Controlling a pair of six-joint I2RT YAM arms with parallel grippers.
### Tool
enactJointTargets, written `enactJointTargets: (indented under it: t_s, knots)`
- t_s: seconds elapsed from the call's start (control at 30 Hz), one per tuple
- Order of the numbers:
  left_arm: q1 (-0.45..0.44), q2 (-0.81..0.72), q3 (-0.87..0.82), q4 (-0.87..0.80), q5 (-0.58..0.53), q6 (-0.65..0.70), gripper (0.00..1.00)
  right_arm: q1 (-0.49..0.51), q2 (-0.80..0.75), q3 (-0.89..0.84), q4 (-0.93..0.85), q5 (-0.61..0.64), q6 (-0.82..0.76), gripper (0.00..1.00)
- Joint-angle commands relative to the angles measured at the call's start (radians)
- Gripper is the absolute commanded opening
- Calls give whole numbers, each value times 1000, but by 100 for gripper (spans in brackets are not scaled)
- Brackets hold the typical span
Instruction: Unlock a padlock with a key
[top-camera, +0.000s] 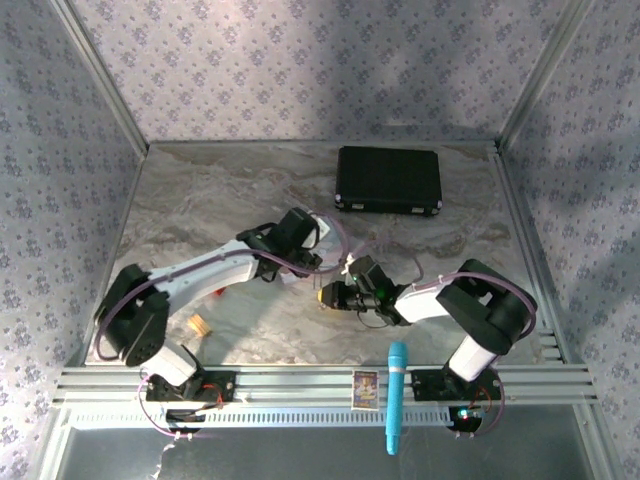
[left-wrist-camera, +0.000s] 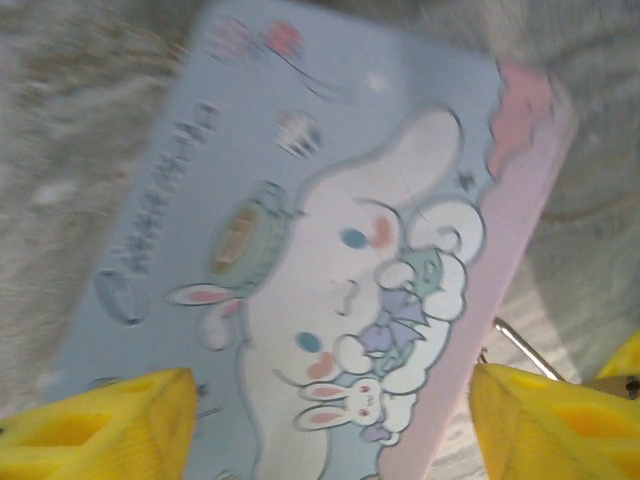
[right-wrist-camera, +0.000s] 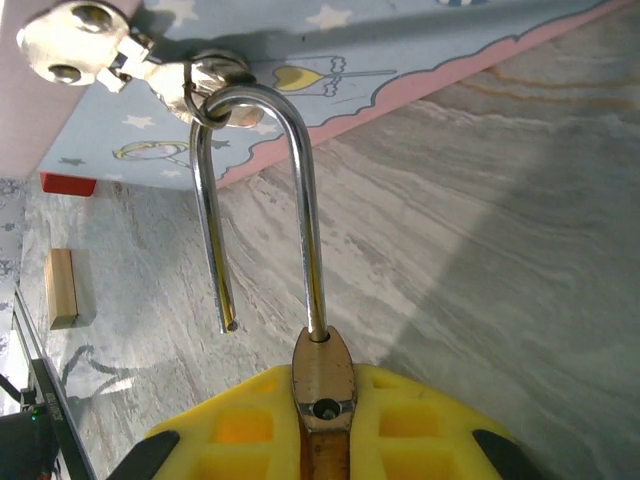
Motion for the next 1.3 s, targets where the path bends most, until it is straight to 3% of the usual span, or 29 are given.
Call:
enactJointTargets:
  t_s: [0.0,0.27,0.47,0.9,1.27]
  knots:
    - [-39,-9,-2,-4,-13,99,68,-1,-29,-33,6,39,50,12]
    - [-103,55,-38,-40,-133,93,51,-9,-29,-53,86,88,111,8]
    - [-105,80,-75,-46,-128,75,41,-3,-12,-68,227,117,163,7]
    - [-135,124,-101,-38,-155,89,38,-5,90,-64,468,207,259,6]
    - [-156,132,-121,-24,-163,82,35,-78,166,-32,543,171,301,5]
